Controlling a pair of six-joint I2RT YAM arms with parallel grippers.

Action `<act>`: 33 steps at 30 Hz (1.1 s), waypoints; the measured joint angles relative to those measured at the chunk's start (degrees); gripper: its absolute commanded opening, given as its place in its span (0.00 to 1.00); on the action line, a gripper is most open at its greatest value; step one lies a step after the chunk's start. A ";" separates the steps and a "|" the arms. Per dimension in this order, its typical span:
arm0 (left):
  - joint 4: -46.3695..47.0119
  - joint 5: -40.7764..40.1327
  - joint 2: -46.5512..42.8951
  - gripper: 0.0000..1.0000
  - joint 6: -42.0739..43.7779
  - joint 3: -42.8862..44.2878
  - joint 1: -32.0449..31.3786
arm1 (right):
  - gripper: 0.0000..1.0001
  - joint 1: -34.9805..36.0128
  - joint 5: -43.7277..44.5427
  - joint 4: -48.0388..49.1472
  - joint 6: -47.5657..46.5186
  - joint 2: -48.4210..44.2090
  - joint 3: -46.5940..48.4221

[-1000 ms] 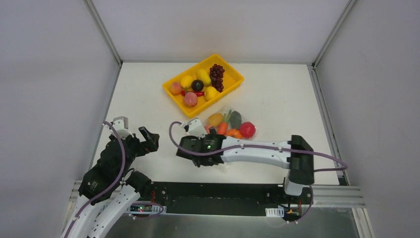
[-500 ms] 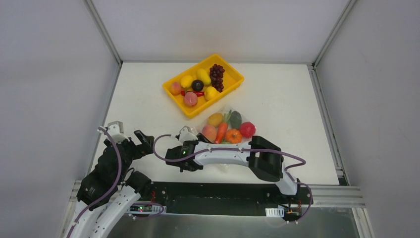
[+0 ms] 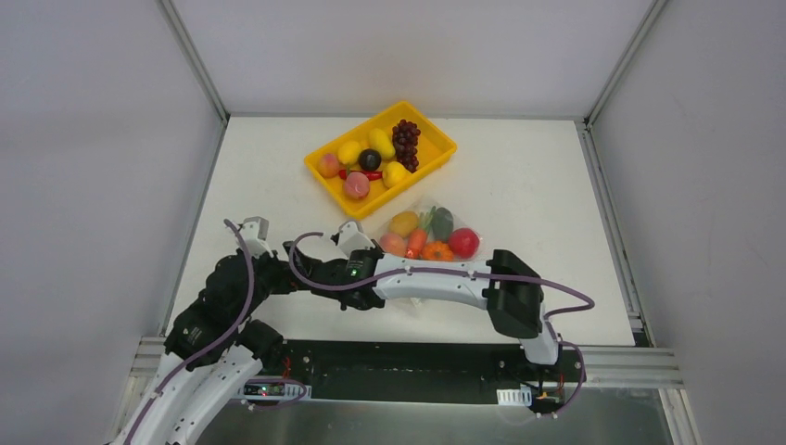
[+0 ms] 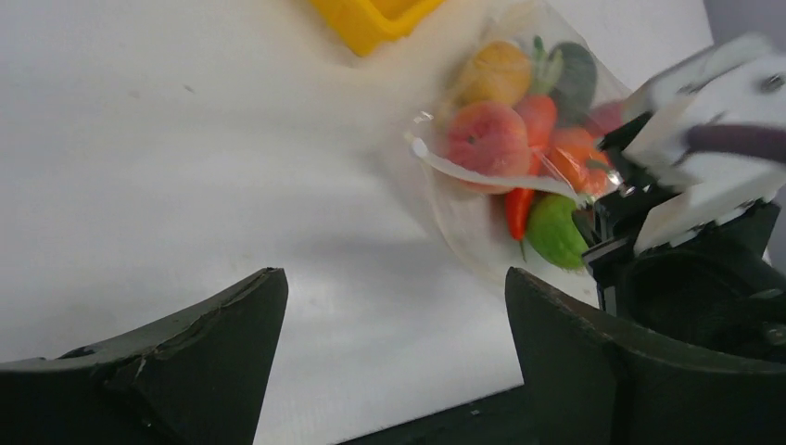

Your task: Open the zip-top bag and remove the fake food

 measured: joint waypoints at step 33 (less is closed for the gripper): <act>46.73 14.75 33.70 0.58 -23.87 -14.93 -20.02 | 0.00 -3.98 -6.32 18.64 7.87 -21.84 -13.90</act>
